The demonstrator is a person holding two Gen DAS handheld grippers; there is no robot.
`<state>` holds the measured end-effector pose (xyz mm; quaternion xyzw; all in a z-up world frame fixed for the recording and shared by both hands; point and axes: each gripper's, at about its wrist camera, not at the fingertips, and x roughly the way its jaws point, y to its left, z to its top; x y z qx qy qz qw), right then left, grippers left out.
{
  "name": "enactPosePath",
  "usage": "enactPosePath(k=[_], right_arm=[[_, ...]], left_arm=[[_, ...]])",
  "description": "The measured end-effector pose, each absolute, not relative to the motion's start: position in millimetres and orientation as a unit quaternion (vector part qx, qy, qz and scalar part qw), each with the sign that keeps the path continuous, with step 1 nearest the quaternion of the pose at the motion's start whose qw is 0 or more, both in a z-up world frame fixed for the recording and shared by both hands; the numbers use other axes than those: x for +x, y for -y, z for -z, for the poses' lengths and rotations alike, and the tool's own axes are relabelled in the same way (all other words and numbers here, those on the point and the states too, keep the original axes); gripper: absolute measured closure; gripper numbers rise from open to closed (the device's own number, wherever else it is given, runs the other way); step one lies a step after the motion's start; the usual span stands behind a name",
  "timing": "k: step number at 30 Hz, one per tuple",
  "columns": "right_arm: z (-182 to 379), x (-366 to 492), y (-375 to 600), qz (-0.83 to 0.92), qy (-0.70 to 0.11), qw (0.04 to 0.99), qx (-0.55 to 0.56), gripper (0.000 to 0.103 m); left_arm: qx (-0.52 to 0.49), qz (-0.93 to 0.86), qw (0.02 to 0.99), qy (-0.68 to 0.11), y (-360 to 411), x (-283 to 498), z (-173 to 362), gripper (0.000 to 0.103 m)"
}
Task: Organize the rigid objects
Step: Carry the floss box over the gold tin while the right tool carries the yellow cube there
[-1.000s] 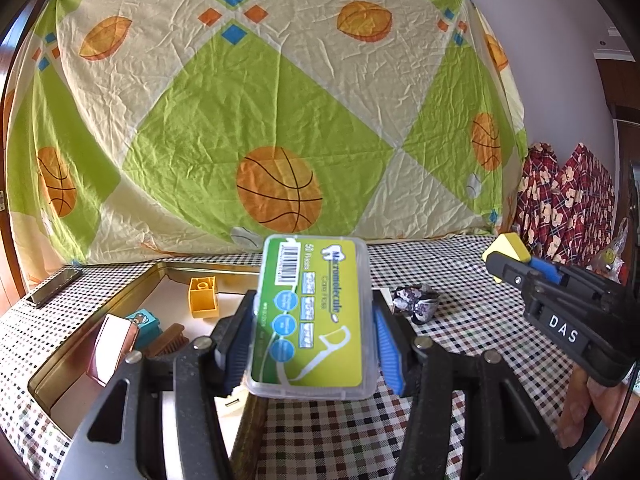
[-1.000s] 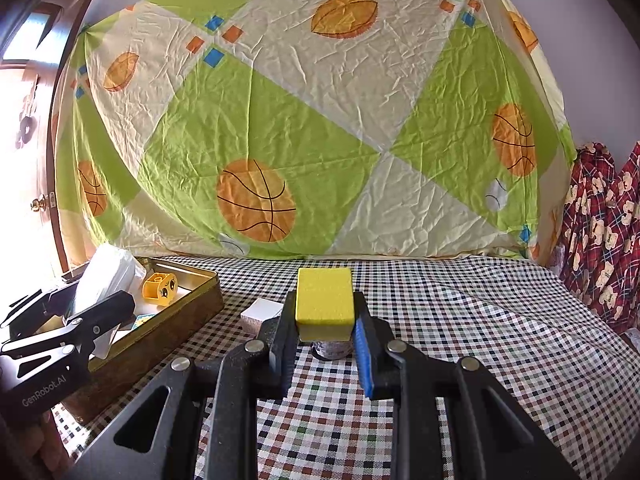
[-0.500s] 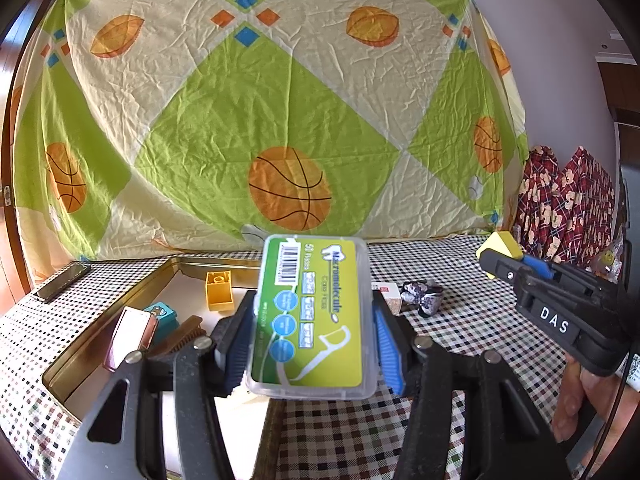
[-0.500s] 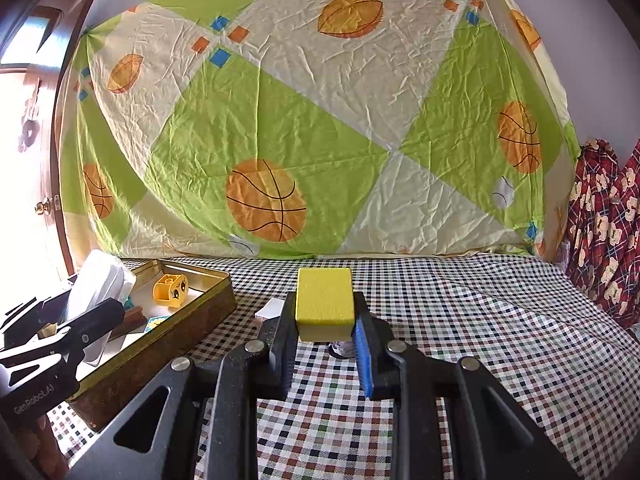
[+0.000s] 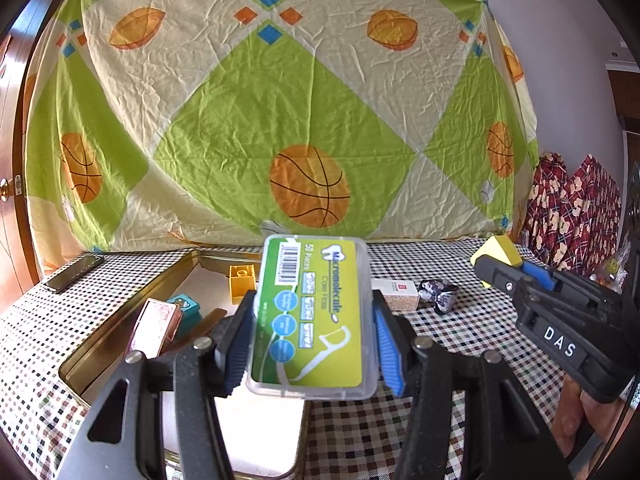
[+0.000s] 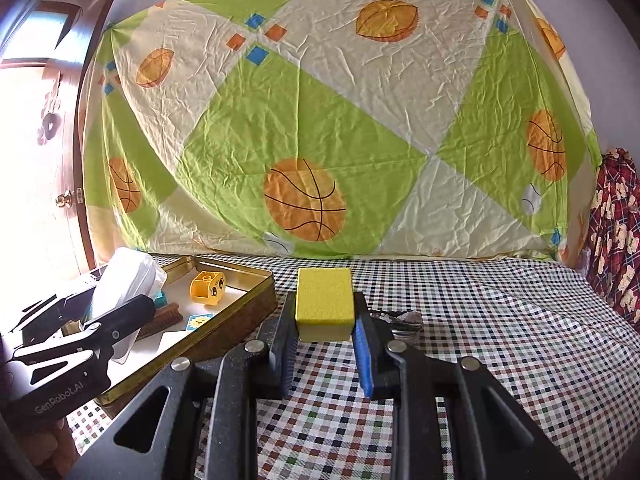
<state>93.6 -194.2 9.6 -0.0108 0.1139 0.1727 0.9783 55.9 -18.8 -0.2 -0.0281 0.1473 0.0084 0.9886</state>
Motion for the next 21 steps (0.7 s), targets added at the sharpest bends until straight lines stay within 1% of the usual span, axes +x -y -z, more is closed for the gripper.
enactPosePath(k=[21], right_arm=[[-9.3,71.6,150.5,-0.212,-0.105,0.971,-0.035,0.076]], left_arm=[[-0.052,-0.024,0.987,-0.150,-10.0,47.5,-0.1,0.049]])
